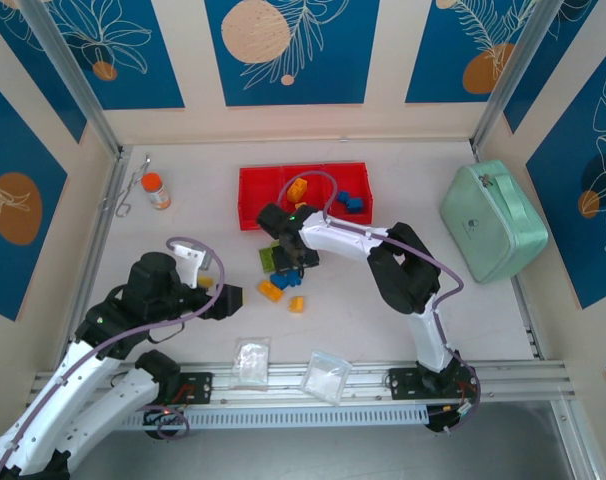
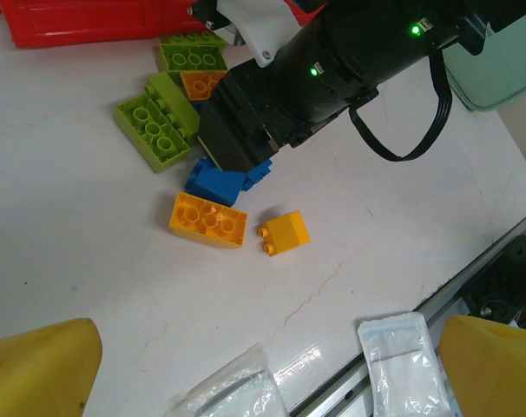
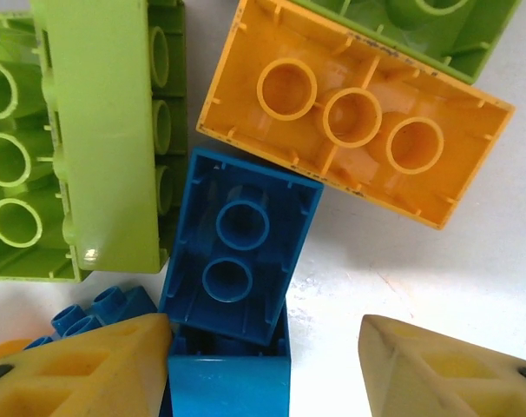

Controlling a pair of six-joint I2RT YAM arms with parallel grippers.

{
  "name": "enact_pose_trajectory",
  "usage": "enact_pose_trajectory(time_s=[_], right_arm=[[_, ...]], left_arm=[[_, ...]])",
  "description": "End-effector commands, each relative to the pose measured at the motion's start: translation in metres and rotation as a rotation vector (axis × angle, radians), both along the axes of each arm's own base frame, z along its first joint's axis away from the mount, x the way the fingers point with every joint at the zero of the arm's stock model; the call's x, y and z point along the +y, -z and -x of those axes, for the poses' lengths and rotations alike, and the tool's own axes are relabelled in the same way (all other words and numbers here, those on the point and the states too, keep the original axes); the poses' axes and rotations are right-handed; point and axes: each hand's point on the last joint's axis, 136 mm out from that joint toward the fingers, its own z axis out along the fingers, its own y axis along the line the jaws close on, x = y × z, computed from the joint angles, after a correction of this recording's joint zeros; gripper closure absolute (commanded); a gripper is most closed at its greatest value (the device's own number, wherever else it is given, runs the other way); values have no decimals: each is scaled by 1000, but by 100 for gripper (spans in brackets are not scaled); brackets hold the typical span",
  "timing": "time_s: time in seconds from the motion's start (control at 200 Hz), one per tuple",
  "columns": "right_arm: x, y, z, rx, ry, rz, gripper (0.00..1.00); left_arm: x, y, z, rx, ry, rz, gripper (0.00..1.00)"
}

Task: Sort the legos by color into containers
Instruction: Pick up the lego from the center of the table.

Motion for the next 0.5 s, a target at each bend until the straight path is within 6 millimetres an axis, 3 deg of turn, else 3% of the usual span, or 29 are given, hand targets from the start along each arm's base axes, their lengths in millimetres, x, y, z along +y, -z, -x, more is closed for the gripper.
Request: enact_pose_trajectory(time_s=[0.0, 0.26, 0.495], right_arm=[[-14, 15, 10, 44, 23, 32, 46], [-35, 16, 12, 54, 43, 37, 53], [-38, 15, 16, 72, 43, 13, 59]], left_arm=[[0, 0, 0, -16, 9, -9, 1], [0, 0, 0, -16, 10, -10, 1], [0, 0, 0, -16, 10, -10, 0]])
